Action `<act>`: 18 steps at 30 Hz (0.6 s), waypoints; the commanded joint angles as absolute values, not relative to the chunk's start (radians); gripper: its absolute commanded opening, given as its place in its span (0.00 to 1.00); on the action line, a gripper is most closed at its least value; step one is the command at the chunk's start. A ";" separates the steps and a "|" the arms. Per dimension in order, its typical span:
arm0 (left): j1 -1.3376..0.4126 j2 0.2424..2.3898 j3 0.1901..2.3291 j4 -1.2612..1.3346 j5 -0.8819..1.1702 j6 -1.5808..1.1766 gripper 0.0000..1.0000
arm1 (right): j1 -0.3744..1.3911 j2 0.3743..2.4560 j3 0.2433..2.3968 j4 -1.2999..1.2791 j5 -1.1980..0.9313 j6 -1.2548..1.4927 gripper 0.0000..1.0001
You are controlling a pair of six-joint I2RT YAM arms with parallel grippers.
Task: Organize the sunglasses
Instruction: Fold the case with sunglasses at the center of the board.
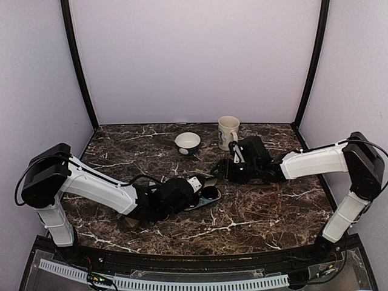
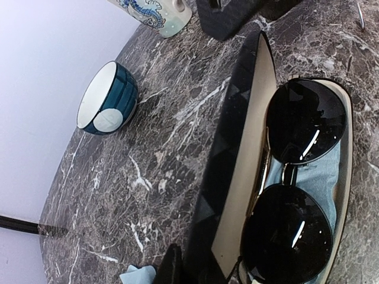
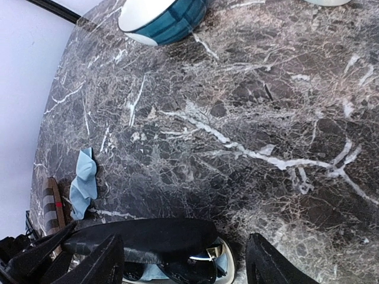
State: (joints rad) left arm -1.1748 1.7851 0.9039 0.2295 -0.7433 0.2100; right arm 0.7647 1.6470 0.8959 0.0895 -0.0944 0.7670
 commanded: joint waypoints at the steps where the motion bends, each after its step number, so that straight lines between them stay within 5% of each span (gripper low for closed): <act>1: -1.195 1.766 0.872 0.334 -0.807 0.260 0.00 | 0.761 1.705 0.940 0.112 -0.136 0.761 0.70; 18: -1.226 1.815 0.838 0.410 -0.848 0.272 0.00 | 0.775 1.737 0.851 0.239 -0.203 0.826 0.52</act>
